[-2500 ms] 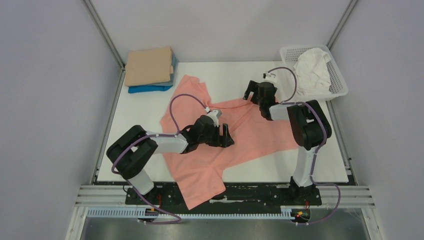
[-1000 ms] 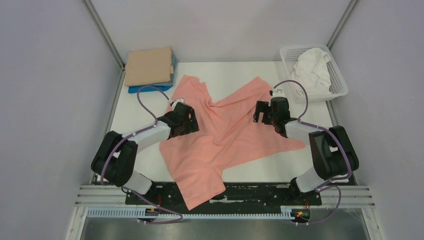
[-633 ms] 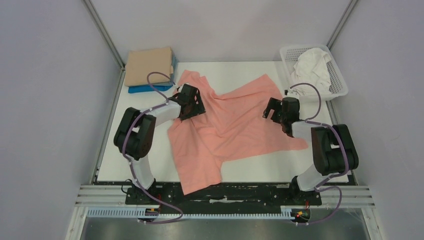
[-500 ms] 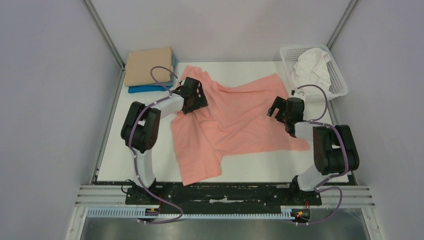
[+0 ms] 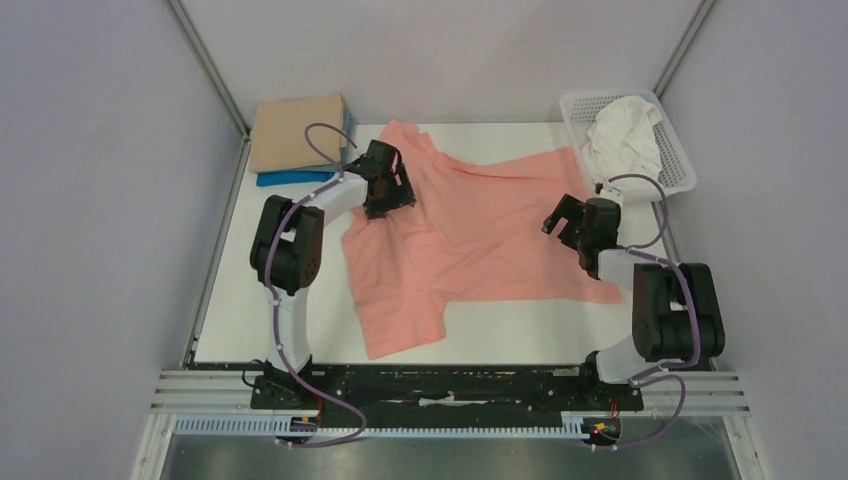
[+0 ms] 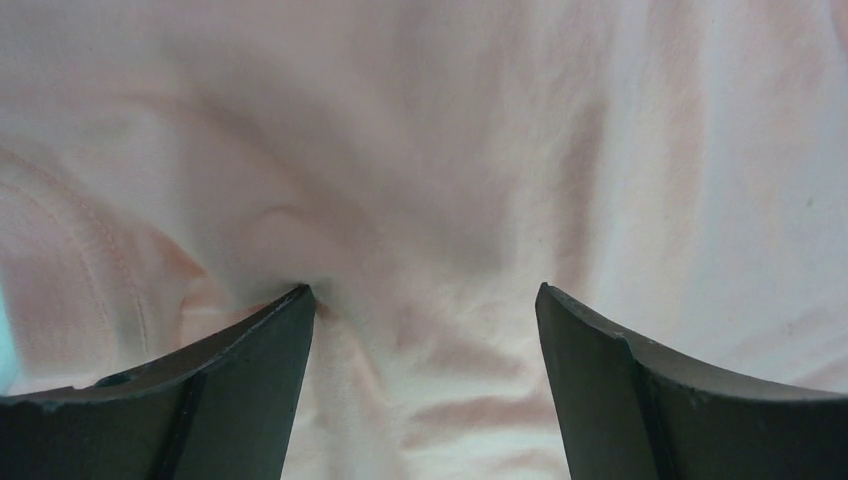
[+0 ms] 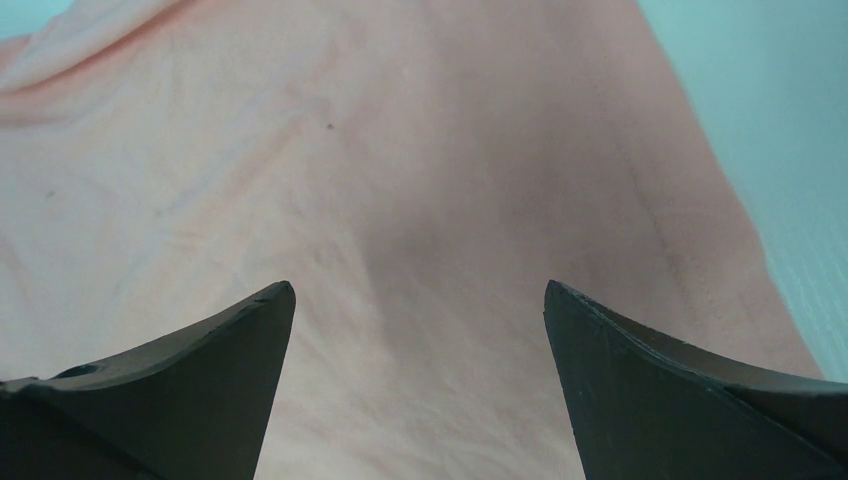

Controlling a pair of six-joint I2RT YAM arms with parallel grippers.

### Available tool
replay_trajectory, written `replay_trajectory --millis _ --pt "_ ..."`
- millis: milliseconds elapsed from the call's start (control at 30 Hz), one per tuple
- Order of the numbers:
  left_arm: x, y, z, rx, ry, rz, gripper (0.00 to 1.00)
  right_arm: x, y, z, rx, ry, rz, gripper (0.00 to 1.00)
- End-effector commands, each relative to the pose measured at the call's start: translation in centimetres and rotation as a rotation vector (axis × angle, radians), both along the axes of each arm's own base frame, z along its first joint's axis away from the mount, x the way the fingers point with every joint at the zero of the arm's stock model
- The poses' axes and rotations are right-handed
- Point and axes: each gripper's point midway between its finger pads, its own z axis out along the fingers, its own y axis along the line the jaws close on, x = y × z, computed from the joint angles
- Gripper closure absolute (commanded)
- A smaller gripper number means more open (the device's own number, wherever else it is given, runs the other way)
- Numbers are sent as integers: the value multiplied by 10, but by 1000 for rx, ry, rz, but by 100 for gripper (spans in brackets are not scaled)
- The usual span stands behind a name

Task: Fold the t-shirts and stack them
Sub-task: Flatten out the tshirt

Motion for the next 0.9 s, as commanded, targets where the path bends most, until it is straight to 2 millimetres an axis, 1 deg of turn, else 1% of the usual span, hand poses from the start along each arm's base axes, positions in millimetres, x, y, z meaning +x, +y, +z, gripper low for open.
replay_trajectory --millis 0,33,67,100,133,167,200,233,267,300,333,367,400,433,467,567,633,667,733,800,867 --pt "-23 -3 54 24 -77 -93 12 -15 15 32 -2 -60 122 2" --pt "-31 -5 72 27 -119 -106 12 -20 15 41 -11 -80 123 2" --pt "-42 -5 80 41 -141 -111 12 -27 13 46 -20 -87 114 2" --pt "-54 -7 94 43 -174 -118 12 -34 10 55 -34 -102 107 2" --pt "-69 -7 101 49 -193 -121 12 -41 9 61 -44 -110 102 2" --pt "-85 -6 100 62 -198 -122 12 -49 5 64 -59 -111 81 2" --pt "-101 -7 106 63 -217 -118 12 -57 2 68 -69 -121 65 2" --pt "-118 -5 106 69 -220 -106 12 -65 -2 71 -77 -126 44 2" --pt "-136 -6 100 76 -208 -111 12 -74 -6 69 -86 -126 18 2" --pt "-152 -7 99 62 -204 -108 12 -81 -12 72 -91 -142 -20 2" --pt "-172 -9 91 55 -184 -123 12 -89 -16 68 -87 -145 -60 2" --pt "-189 -12 87 42 -174 -135 12 -97 -24 65 -85 -143 -120 2" --pt "-207 -10 77 50 -150 -147 12 -103 -31 64 -68 -147 -186 2" --pt "-224 -10 71 58 -132 -161 12 -115 -38 57 -55 -122 -257 2" --pt "-239 -5 65 76 -114 -169 12 -120 -42 58 -52 -135 -290 2" --pt "-284 3 49 139 -39 -209 12 -125 -39 60 -51 -181 -268 2" --pt "-310 13 38 210 -5 -220 12 -128 -36 59 -45 -191 -252 2" --pt "-322 18 33 237 17 -233 12 -130 -36 58 -52 -186 -246 2" --pt "-339 28 23 278 50 -237 13 -133 -37 53 -65 -158 -243 2" --pt "-351 30 16 274 74 -248 15 -135 -36 48 -66 -127 -235 2" --pt "-357 32 11 266 82 -238 19 -134 -32 44 -68 -103 -207 2"
